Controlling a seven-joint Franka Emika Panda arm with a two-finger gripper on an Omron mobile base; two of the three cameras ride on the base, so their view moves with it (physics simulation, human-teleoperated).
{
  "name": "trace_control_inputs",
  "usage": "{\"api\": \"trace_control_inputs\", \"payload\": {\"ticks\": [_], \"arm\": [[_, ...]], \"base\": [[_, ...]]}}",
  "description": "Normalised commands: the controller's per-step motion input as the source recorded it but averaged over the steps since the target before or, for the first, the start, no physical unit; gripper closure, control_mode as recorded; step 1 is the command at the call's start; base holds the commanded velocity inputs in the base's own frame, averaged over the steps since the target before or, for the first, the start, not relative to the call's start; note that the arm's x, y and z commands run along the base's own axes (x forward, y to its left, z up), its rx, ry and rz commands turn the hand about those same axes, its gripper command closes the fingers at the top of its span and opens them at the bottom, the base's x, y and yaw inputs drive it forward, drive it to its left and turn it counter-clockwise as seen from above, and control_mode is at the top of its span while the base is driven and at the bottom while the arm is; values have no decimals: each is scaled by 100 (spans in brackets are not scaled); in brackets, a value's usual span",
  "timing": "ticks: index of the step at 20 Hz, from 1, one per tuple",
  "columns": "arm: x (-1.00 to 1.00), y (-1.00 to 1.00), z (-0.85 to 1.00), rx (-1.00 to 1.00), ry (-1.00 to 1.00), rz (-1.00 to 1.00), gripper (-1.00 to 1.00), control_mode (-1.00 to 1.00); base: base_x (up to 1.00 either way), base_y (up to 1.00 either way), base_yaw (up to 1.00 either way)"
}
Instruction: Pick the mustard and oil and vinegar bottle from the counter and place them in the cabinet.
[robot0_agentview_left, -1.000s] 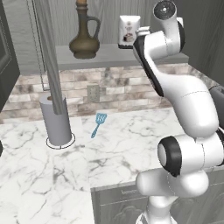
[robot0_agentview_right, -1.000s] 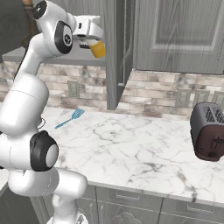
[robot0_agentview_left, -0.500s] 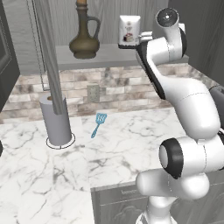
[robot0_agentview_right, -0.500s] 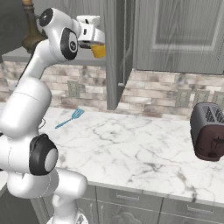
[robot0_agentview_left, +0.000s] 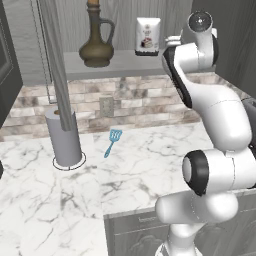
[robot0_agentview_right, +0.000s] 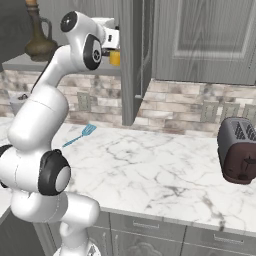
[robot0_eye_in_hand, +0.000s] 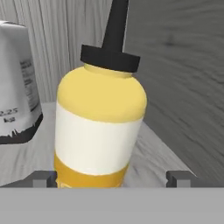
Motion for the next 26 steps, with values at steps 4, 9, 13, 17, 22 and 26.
{"api": "trace_control_inputs", "payload": {"ticks": [4, 9, 13, 17, 22, 26], "arm": [[8, 0, 0, 1, -1, 0, -100, -100], [-21, 3, 0, 1, -7, 1, -100, -100], [-73, 13, 0, 3, -10, 0, -100, -100], [-84, 17, 0, 4, -10, 1, -100, -100], [-94, 18, -4, 4, -9, 0, -100, -100], [-100, 25, -30, 3, -8, 0, -100, -100]], "base": [[0, 0, 0], [0, 0, 0], [0, 0, 0], [0, 0, 0], [0, 0, 0], [0, 0, 0]]}}
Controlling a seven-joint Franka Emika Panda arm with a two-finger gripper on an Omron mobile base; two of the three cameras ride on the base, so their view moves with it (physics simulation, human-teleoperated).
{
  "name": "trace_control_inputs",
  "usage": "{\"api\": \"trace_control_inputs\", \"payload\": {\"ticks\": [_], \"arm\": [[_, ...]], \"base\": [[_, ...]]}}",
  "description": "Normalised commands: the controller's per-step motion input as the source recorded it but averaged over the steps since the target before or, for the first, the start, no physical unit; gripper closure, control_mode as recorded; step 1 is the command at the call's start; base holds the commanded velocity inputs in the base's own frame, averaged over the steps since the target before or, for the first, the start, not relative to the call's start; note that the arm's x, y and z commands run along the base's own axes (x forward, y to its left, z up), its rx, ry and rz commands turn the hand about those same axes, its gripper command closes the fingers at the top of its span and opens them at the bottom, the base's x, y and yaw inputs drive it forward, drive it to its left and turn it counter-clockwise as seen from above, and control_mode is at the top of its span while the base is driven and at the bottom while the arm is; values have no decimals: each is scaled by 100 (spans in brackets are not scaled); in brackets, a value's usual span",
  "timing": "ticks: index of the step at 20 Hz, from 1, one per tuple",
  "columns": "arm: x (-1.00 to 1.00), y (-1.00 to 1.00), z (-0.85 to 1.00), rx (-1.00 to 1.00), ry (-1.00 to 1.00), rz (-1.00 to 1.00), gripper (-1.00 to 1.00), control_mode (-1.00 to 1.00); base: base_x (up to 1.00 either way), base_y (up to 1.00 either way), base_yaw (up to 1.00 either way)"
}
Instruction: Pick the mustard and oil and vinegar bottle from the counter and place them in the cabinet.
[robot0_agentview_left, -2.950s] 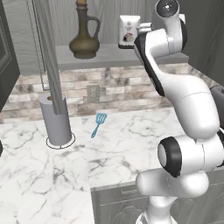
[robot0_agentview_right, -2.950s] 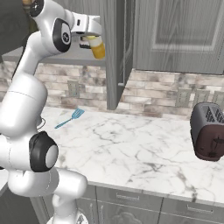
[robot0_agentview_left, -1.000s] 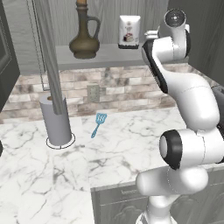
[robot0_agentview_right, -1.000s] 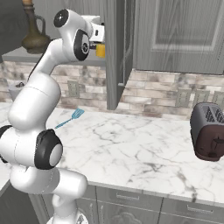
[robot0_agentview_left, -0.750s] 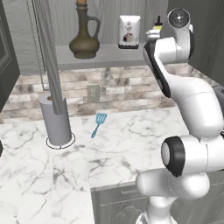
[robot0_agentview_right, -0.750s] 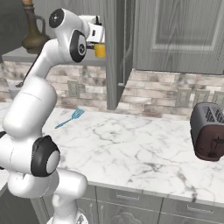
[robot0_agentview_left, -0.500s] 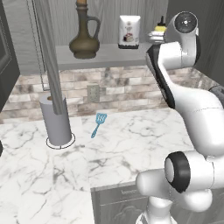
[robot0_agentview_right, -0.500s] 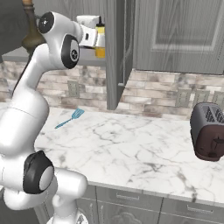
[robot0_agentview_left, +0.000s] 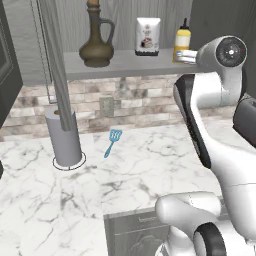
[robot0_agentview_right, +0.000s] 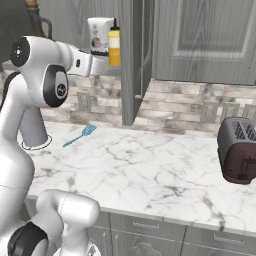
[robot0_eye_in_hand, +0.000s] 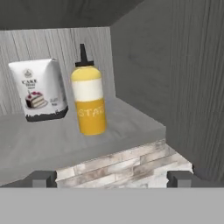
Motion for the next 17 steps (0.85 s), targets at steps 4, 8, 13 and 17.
{"api": "trace_control_inputs", "payload": {"ticks": [4, 8, 13, 17], "arm": [[-100, 29, -55, 3, -3, 1, -100, -100], [-90, 28, -84, 4, 0, 2, -100, -100], [-61, 19, -99, 7, 1, 2, -100, -100], [-38, 10, -100, 10, 6, 3, -100, -100]], "base": [[0, 0, 0], [0, 0, 0], [0, 0, 0], [0, 0, 0]]}}
